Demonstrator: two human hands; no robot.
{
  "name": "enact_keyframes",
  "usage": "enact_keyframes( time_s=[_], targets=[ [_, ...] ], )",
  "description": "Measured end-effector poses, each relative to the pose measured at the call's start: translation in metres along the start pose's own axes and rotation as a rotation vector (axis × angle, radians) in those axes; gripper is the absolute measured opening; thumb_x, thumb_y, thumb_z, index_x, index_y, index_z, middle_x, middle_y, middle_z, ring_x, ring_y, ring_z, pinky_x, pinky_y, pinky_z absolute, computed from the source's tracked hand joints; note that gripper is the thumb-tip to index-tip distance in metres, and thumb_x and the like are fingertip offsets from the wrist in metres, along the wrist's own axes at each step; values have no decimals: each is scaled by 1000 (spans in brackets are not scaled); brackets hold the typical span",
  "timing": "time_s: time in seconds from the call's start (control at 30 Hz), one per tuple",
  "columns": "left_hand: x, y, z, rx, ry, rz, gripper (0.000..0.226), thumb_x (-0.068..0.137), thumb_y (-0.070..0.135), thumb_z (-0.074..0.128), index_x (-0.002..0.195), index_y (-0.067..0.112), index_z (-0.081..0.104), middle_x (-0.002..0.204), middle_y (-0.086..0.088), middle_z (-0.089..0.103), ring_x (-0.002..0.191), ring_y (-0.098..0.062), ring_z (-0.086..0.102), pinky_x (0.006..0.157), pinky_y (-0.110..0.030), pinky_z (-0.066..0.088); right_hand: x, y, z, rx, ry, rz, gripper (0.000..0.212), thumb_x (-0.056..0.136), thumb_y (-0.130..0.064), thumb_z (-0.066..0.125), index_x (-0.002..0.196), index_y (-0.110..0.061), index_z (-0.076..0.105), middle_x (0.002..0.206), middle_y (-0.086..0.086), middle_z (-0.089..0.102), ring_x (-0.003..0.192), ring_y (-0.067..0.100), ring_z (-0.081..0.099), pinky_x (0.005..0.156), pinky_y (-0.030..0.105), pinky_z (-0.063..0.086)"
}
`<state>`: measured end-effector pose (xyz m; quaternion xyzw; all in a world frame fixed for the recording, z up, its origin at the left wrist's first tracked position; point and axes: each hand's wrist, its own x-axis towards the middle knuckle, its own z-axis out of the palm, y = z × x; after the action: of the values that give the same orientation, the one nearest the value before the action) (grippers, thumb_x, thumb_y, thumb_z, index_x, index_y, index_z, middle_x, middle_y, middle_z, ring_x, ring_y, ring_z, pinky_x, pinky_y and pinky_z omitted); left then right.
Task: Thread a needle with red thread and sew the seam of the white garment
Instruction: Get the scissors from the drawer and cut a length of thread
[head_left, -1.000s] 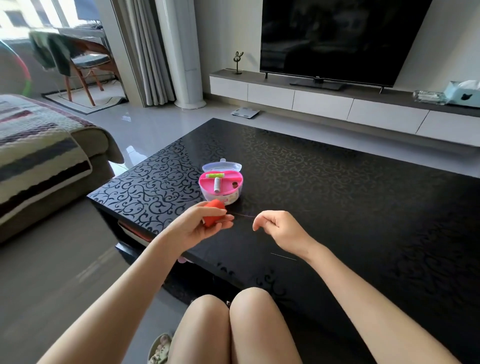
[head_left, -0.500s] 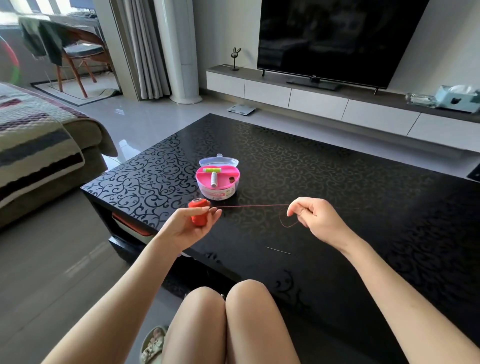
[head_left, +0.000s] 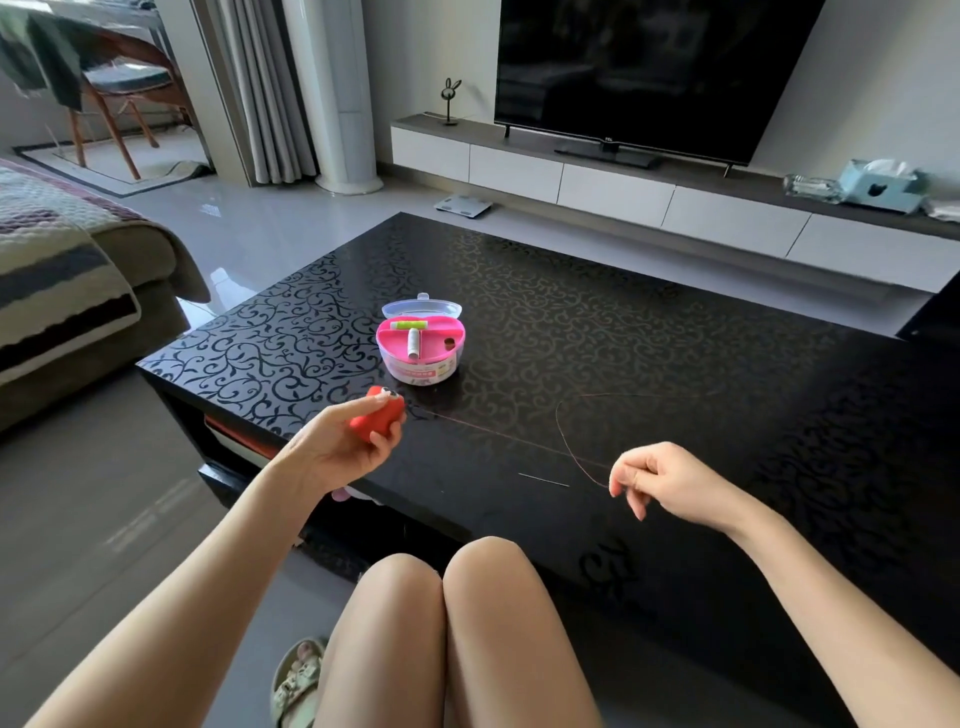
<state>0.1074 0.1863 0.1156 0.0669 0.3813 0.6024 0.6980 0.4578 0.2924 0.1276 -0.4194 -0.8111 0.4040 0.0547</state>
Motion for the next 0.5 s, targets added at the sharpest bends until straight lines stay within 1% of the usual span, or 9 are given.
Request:
enact_keyframes(
  time_s=[0.1, 0.17, 0.2, 0.23, 0.3, 0.33, 0.37, 0.43, 0.5],
  targets=[
    [2, -5, -10, -15, 46, -8, 85, 15, 15, 99, 90, 8, 61, 66, -5, 61, 47, -9, 56, 39, -14, 44, 1, 23, 6, -161, 58, 79, 33, 96, -17, 48, 69, -23, 66, 61, -2, 69, 63, 5, 59, 76, 25, 42],
    [1, -8, -16, -51, 86, 3, 81, 17, 23, 100, 87, 8, 62, 63, -2, 58, 46, -9, 56, 40, -14, 45, 2, 39, 9, -304, 121, 111, 35, 94, -18, 47, 64, -26, 64, 61, -9, 68, 69, 4, 59, 85, 27, 39],
    [-1, -10, -18, -57, 105, 8, 75, 24, 26, 100, 87, 8, 63, 65, -3, 60, 50, -11, 58, 41, -15, 47, 2, 47, 10, -367, 132, 118, 36, 94, -19, 47, 62, -27, 62, 61, -10, 68, 73, 4, 58, 90, 29, 36],
    [-3, -10, -18, -48, 134, 23, 61, 40, 28, 97, 87, 8, 63, 69, -5, 61, 54, -13, 62, 42, -17, 49, 2, 54, 11, -423, 127, 121, 37, 94, -20, 47, 61, -29, 61, 62, -11, 67, 78, 4, 56, 94, 30, 34],
    [-3, -10, -20, 28, 235, 84, 32, 75, 33, 77, 89, 8, 62, 76, -8, 62, 58, -16, 66, 43, -17, 51, -2, 66, 11, -517, 88, 127, 37, 93, -23, 50, 60, -34, 58, 71, -14, 65, 88, 3, 50, 99, 32, 30],
    [-4, -8, -20, 65, 271, 126, 26, 84, 33, 69, 90, 8, 61, 78, -8, 62, 57, -16, 67, 43, -16, 51, -6, 70, 10, -558, 68, 136, 36, 93, -24, 51, 60, -36, 58, 77, -17, 63, 91, 3, 47, 100, 32, 28],
    [-4, -4, -21, 82, 290, 177, 24, 88, 32, 65, 91, 9, 61, 79, -7, 63, 57, -15, 68, 44, -15, 51, -10, 73, 9, -587, 56, 143, 34, 93, -26, 53, 62, -38, 58, 81, -17, 60, 92, 3, 46, 99, 31, 27],
    [-7, 4, -23, 61, 311, 261, 24, 89, 30, 64, 93, 7, 60, 74, -8, 68, 59, -15, 70, 49, -14, 53, -19, 80, 9, -613, 64, 144, 31, 93, -30, 54, 64, -39, 59, 84, -16, 58, 92, 2, 45, 95, 29, 26],
    [-13, 13, -22, 51, 312, 298, 26, 89, 29, 64, 95, 5, 58, 69, -10, 71, 62, -16, 71, 52, -14, 54, -28, 84, 10, -596, 78, 149, 29, 92, -34, 56, 64, -41, 61, 86, -14, 57, 93, 3, 45, 95, 30, 26]
  ],
)
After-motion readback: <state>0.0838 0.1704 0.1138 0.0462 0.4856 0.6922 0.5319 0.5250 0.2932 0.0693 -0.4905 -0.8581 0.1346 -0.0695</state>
